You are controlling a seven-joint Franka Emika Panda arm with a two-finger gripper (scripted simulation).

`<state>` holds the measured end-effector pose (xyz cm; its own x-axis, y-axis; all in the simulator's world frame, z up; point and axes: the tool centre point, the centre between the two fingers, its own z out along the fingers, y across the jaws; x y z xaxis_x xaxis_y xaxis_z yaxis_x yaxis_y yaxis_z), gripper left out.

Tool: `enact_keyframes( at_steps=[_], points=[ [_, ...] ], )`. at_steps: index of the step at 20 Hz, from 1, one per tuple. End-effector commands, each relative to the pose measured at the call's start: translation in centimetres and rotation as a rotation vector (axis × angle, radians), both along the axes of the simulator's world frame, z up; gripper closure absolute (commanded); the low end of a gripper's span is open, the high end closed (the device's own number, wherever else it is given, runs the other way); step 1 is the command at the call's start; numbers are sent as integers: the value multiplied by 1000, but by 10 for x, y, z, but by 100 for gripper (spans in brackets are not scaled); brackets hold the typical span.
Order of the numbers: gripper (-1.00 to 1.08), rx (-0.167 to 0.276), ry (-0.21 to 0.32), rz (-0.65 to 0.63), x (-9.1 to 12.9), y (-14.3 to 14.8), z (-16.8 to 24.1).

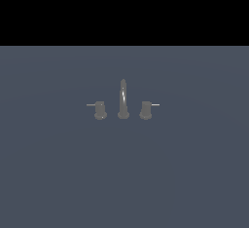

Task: Turn on the faucet by rotating a designated handle.

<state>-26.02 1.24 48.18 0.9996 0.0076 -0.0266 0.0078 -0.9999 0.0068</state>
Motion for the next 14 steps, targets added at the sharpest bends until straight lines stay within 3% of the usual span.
enact_keyframes(
  at_steps=[1, 14],
  points=[
    [108, 0, 0, 0, 0, 0, 0],
    [108, 0, -1, -88, 9, 20, -24]
  ],
)
